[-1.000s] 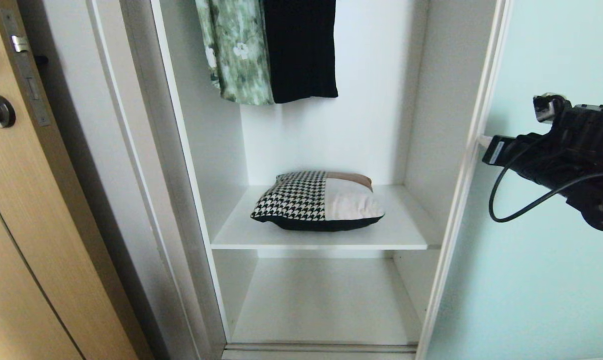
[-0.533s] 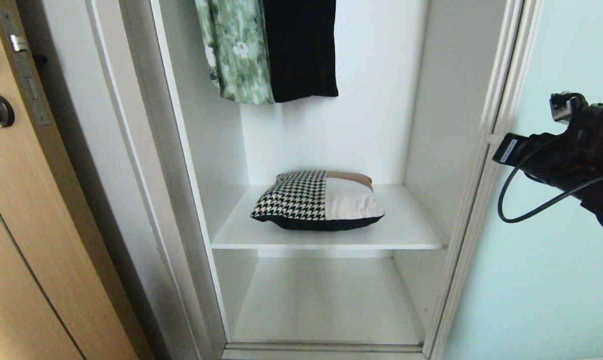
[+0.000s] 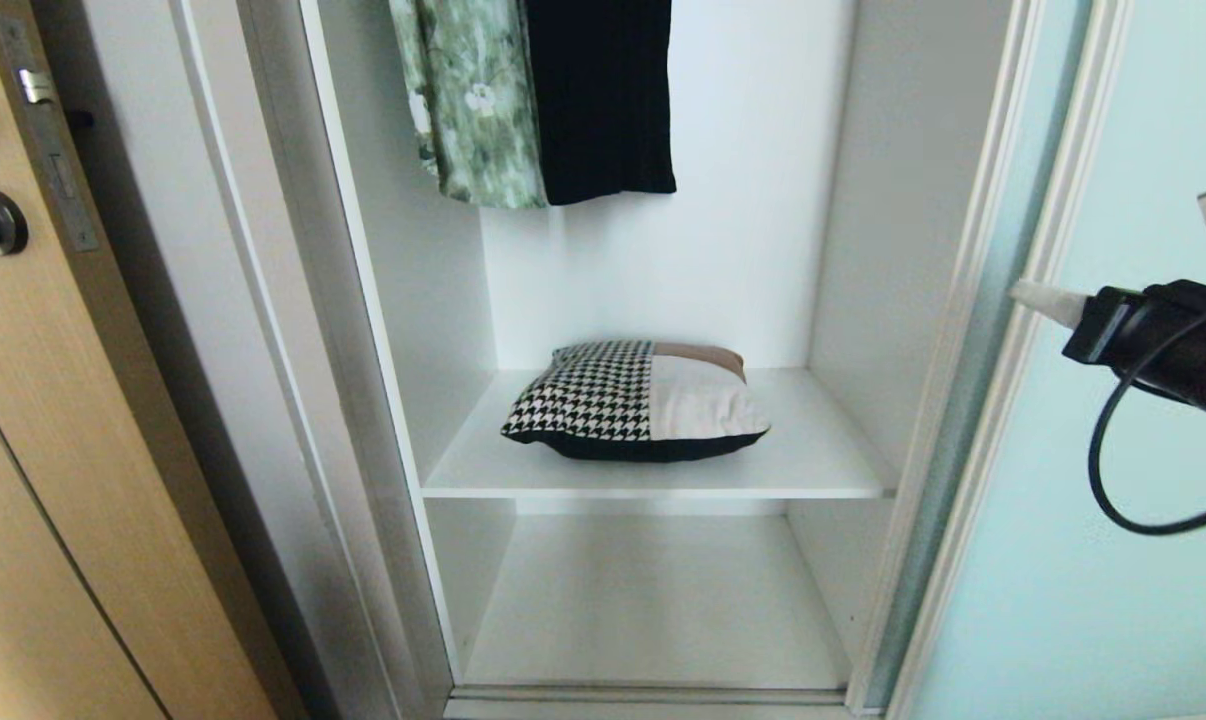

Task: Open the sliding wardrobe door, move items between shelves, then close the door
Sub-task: Place the pillow on the lower shelf

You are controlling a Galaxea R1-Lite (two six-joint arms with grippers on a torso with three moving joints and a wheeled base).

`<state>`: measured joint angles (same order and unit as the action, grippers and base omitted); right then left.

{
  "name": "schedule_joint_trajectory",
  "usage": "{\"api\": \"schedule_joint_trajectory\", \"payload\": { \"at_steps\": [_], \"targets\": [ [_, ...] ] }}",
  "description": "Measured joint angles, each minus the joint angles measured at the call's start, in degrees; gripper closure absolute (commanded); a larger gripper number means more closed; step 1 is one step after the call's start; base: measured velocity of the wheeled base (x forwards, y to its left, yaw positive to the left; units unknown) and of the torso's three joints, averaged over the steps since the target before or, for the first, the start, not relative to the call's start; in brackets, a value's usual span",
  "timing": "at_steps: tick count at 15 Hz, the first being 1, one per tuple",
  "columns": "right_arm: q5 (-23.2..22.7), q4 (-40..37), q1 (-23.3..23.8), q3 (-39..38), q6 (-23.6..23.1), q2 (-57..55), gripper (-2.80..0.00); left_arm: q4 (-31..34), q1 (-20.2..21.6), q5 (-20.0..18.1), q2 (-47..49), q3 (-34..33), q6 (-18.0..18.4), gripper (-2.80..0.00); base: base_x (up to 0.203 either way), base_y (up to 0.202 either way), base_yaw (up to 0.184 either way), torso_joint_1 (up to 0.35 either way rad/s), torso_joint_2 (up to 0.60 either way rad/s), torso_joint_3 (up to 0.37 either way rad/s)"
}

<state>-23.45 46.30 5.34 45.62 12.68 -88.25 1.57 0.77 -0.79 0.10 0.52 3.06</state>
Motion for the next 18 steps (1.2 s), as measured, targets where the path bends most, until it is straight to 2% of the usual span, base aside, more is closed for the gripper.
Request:
{"api": "schedule_joint_trajectory", "payload": {
  "at_steps": [5,9,13,16,18],
  "targets": [
    [-5.36,-0.21,0.19,-20.18,-0.91,19.67,0.0,0.0,0.0,0.0,0.0,0.0,0.0,0.0,0.0,0.0,0.0,0.0,0.0,0.0],
    [-5.67,-6.73,-0.6,-31.95,-2.32,39.3,0.0,0.01,0.0,0.02,0.0,0.0,0.0,0.0,0.0,0.0,0.0,0.0,0.0,0.0],
    [-2.52,-17.04,-2.21,-41.65,-5.89,59.55,0.0,0.01,0.02,0.0,0.0,0.0,0.0,0.0,0.0,0.0,0.0,0.0,0.0,0.0],
    [3.06,-30.03,-3.82,-44.13,-8.34,74.58,0.0,0.0,0.0,0.0,0.0,0.0,0.0,0.0,0.0,0.0,0.0,0.0,0.0,0.0],
    [7.72,-39.93,-4.58,-43.8,-7.76,82.08,0.0,0.01,0.0,0.01,0.0,0.0,-0.01,0.0,0.0,0.0,0.0,0.0,0.0,0.0]
  ]
}}
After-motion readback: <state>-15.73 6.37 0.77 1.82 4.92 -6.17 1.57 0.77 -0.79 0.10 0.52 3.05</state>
